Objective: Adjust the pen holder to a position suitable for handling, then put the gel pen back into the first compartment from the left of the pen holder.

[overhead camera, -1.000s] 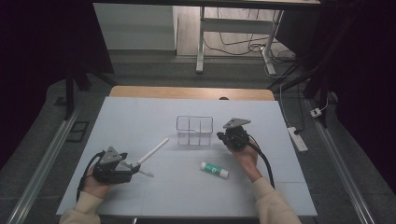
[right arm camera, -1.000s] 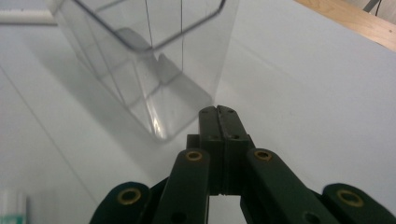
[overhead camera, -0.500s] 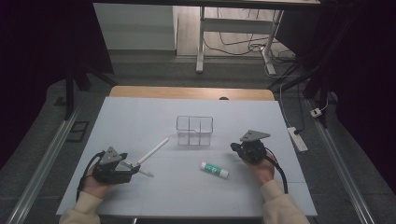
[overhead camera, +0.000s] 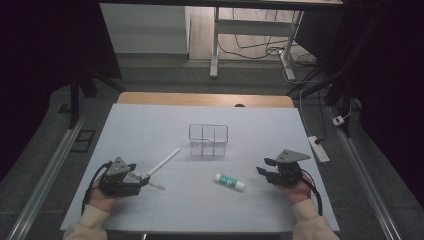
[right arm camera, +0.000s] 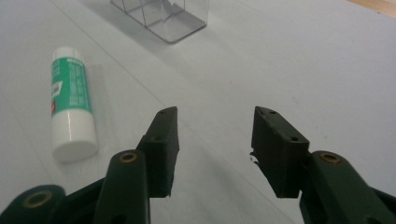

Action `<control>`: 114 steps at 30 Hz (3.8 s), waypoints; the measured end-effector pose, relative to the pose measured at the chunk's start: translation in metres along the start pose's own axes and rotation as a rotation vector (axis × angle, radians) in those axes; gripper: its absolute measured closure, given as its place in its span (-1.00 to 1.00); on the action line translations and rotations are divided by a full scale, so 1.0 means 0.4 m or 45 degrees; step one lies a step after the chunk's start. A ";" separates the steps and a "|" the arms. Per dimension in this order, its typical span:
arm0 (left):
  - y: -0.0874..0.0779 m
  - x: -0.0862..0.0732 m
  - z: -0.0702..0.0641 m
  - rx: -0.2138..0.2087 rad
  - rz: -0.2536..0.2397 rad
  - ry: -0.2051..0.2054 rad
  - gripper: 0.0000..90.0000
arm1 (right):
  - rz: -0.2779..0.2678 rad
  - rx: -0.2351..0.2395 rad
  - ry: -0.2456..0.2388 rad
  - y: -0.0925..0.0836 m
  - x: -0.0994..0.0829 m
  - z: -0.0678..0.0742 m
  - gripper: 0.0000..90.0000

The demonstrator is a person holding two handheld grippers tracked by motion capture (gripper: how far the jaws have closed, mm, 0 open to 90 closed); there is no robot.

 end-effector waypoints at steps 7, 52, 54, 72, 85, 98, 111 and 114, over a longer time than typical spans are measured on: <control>-0.006 0.002 0.007 -0.012 0.010 0.017 -0.39 | 0.006 0.008 -0.011 -0.015 -0.026 -0.009 0.03; -0.035 0.087 0.007 -0.181 0.338 0.588 -0.34 | 0.018 0.018 -0.018 -0.039 -0.048 -0.014 -0.07; -0.031 0.087 0.014 -0.192 0.369 0.625 -0.32 | 0.025 0.015 -0.018 -0.038 -0.049 -0.015 -0.07; 0.033 0.106 0.058 -0.268 0.568 0.872 -0.05 | 0.055 0.007 -0.020 -0.028 -0.054 -0.016 -0.07; 0.061 0.106 0.076 -0.314 0.681 0.923 0.12 | 0.063 0.003 -0.015 -0.023 -0.055 -0.016 -0.07; 0.078 0.107 0.079 -0.366 0.751 1.007 0.44 | 0.068 0.000 -0.015 -0.024 -0.056 -0.019 -0.07; 0.071 0.095 0.073 -0.397 0.695 1.169 0.71 | 0.067 -0.007 -0.012 -0.026 -0.055 -0.020 -0.08; 0.070 0.094 0.072 -0.396 0.691 1.177 0.72 | 0.066 -0.009 -0.011 -0.026 -0.055 -0.021 -0.08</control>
Point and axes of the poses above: each handheld gripper's, and its own axes: y roughly forward along the jaws, x roughly out of its top, z roughly to its left, the point moved 3 cm from there along y, roughly forward along the jaws, and after that the axes turned 7 degrees about z, right-handed, at the moved point
